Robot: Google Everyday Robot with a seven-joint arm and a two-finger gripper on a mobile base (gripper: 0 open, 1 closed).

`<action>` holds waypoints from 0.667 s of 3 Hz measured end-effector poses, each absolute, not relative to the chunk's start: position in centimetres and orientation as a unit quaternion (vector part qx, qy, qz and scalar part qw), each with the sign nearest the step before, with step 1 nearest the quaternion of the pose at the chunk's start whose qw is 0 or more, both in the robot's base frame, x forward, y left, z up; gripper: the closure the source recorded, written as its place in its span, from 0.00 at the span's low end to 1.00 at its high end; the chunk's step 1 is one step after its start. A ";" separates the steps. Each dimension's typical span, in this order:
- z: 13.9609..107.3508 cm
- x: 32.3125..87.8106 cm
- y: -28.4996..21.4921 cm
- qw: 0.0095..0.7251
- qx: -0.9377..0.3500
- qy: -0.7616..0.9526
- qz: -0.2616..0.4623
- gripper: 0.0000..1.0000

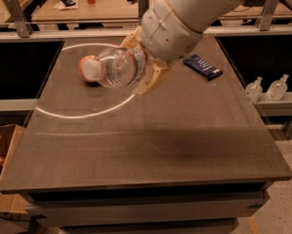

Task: Knock water bottle over

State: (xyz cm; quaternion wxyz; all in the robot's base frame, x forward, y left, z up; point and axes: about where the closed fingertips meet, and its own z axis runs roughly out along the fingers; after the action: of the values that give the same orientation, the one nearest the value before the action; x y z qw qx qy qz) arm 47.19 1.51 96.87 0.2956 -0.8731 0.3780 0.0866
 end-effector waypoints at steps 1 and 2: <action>96.0 46.5 2.8 0.217 -0.902 0.372 0.021 1.00; 94.7 47.1 2.1 0.135 -0.922 0.359 -0.042 1.00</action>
Offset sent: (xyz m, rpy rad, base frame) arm 0.0175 -0.0182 -0.0347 -0.7071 -0.2062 0.0238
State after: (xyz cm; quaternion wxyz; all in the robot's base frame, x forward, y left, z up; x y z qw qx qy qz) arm 47.05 2.09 94.74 0.1350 -0.9224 0.3594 -0.0416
